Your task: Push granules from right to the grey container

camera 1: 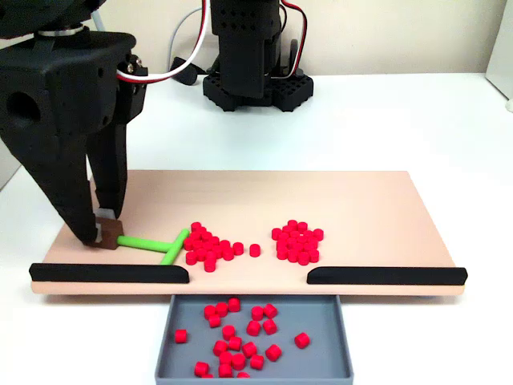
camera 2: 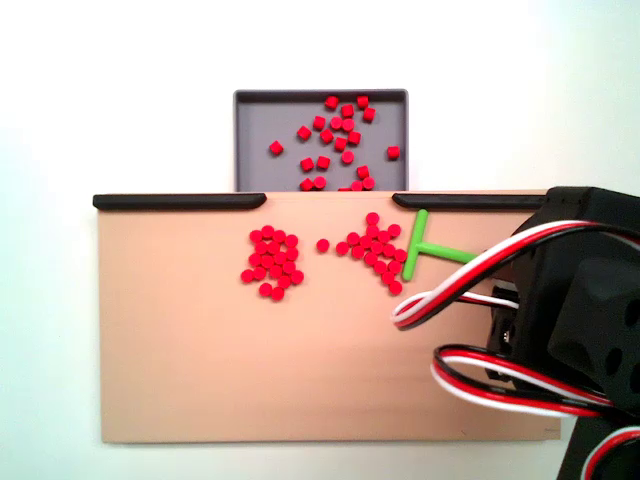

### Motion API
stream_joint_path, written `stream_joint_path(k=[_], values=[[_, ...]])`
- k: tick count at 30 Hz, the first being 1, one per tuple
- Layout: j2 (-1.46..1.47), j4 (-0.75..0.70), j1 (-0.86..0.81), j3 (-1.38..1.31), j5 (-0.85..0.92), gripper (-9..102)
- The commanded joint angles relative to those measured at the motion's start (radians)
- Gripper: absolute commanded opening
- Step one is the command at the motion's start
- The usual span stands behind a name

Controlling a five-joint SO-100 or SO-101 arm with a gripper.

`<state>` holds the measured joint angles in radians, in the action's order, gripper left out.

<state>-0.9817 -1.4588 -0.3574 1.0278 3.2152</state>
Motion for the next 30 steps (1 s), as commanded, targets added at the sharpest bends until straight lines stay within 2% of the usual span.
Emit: stream_joint_path(k=[1,30], values=[[-0.021,-0.006,0.011,-0.018,0.371,0],[-0.035,-0.011,0.051,-0.012,0.221,0]])
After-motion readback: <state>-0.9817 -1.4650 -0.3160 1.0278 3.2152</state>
